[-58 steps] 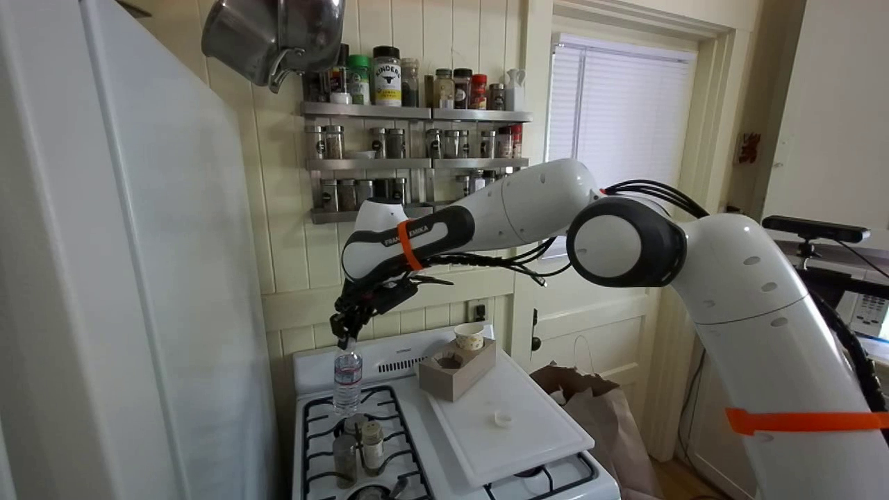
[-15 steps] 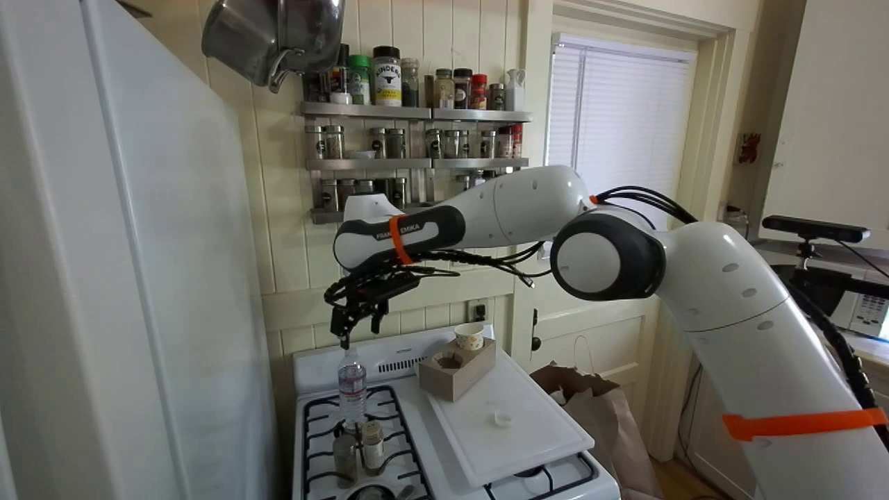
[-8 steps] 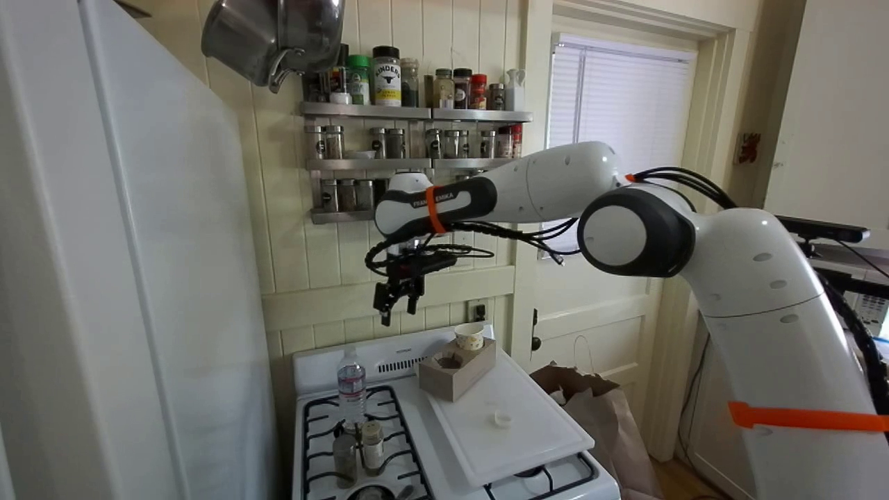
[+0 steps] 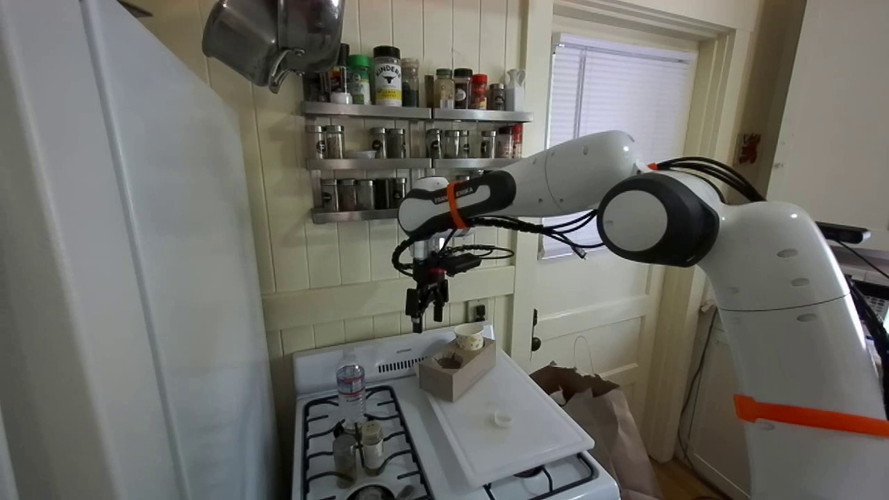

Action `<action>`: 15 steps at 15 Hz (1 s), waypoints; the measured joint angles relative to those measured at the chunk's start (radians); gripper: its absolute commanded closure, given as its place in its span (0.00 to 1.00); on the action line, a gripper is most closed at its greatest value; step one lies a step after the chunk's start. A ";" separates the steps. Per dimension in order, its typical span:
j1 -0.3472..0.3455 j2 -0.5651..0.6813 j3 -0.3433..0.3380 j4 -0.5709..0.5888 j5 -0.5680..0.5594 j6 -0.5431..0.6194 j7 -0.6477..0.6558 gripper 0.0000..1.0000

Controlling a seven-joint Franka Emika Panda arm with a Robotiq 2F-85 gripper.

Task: Place the water bottle on the top left stove plate and move the spice bottle onto the chopping board

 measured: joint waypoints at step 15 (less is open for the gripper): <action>0.040 0.093 -0.039 -0.096 -0.167 0.052 0.118 0.00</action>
